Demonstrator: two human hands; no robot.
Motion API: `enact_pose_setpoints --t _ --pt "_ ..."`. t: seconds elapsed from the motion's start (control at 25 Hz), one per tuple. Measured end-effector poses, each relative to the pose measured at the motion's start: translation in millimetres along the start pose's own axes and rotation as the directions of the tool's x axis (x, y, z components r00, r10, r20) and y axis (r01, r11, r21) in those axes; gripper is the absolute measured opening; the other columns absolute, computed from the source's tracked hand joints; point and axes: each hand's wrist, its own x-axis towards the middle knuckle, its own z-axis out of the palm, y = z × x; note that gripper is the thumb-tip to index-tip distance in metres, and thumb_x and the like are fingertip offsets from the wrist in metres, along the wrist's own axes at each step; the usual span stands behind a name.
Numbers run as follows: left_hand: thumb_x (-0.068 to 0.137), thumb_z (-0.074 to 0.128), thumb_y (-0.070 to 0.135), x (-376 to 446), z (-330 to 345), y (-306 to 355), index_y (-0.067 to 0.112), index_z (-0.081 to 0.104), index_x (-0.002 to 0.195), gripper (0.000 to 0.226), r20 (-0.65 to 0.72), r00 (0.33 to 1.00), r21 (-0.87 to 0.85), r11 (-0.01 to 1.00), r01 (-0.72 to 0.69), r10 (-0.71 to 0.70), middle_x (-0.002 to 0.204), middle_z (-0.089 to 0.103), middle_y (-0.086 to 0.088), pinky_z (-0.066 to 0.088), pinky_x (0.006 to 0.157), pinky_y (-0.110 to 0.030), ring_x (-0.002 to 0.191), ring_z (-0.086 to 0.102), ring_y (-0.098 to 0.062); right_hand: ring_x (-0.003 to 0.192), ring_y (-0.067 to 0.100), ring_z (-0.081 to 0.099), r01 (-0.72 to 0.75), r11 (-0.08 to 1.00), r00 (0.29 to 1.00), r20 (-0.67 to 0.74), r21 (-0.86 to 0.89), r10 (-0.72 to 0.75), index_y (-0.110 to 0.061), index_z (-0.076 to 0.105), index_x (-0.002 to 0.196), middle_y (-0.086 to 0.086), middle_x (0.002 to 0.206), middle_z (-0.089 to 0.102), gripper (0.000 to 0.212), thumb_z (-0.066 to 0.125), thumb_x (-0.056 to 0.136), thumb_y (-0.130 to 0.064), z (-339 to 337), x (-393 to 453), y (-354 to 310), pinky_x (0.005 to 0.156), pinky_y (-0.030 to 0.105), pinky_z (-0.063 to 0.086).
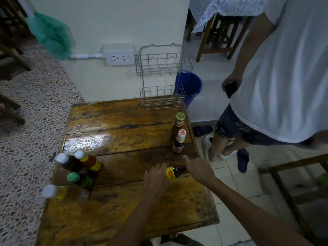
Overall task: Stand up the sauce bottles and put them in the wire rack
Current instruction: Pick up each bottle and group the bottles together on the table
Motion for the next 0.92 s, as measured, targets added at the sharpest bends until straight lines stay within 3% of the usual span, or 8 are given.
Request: enact_pose_setpoints --t 0.08,0.16,0.28,0.44,0.72,0.92 --pt "0.088 0.075 0.033 16 12 13 0.021 0.044 0.139 0.061 -0.001 1.000 -0.135 0.991 0.009 -0.009 0.135 0.054 -0.002 0.046 0.105 -0.046 0.125 0.054 -0.025 0.060 0.019 0.052 -0.067 0.990 0.992 -0.101 0.121 0.079 -0.016 0.056 0.077 0.004 0.068 0.055 0.059 0.036 0.095 -0.069 -13 7 9 0.061 0.041 0.048" --pt "0.092 0.070 0.032 31 24 26 0.020 0.042 0.137 0.055 0.015 1.000 -0.283 0.959 -0.020 0.025 0.134 0.051 -0.003 0.047 0.100 -0.047 0.122 0.054 -0.026 0.054 0.014 0.052 -0.031 0.993 0.968 -0.244 0.117 0.059 -0.017 0.049 0.069 -0.001 0.060 0.052 0.059 0.045 0.088 -0.073 -24 13 13 0.054 0.039 0.049" --pt "0.091 0.074 0.036 48 38 47 0.023 0.049 0.129 0.048 -0.025 0.999 -0.428 0.904 0.018 -0.032 0.125 0.057 0.000 0.052 0.093 -0.044 0.114 0.058 -0.021 0.053 0.004 0.049 0.097 0.990 0.942 -0.332 0.106 -0.057 -0.026 0.048 0.075 -0.010 0.060 0.049 0.040 0.063 0.087 -0.061 -35 11 9 0.045 0.025 0.040" --pt "0.080 0.087 0.030 61 50 57 0.020 0.057 0.121 0.052 -0.045 0.979 -0.604 0.786 0.133 -0.201 0.120 0.060 0.001 0.055 0.085 -0.034 0.107 0.061 -0.017 0.060 0.005 0.052 0.185 0.978 0.922 -0.360 0.092 -0.140 -0.026 0.054 0.082 -0.010 0.068 0.053 0.034 0.066 0.085 -0.058 -26 13 14 0.052 0.028 0.049" --pt "0.093 0.074 0.017 68 53 53 0.016 0.058 0.113 0.025 -0.060 0.968 -0.681 0.719 0.138 -0.243 0.109 0.068 -0.002 0.051 0.064 -0.016 0.090 0.065 -0.009 0.074 0.004 0.058 0.229 0.964 0.919 -0.356 0.137 -0.167 -0.027 0.060 0.096 -0.011 0.083 0.062 0.031 0.071 0.084 -0.053 -16 25 7 0.062 0.025 0.053" --pt "0.090 0.077 0.015 73 50 51 0.012 0.059 0.121 0.036 -0.085 0.973 -0.650 0.752 0.108 -0.213 0.112 0.061 0.002 0.045 0.070 -0.013 0.095 0.060 -0.010 0.080 0.005 0.061 0.202 0.965 0.932 -0.337 0.169 -0.136 -0.026 0.059 0.105 -0.009 0.092 0.066 0.029 0.070 0.088 -0.046 -15 29 3 0.067 0.026 0.056"
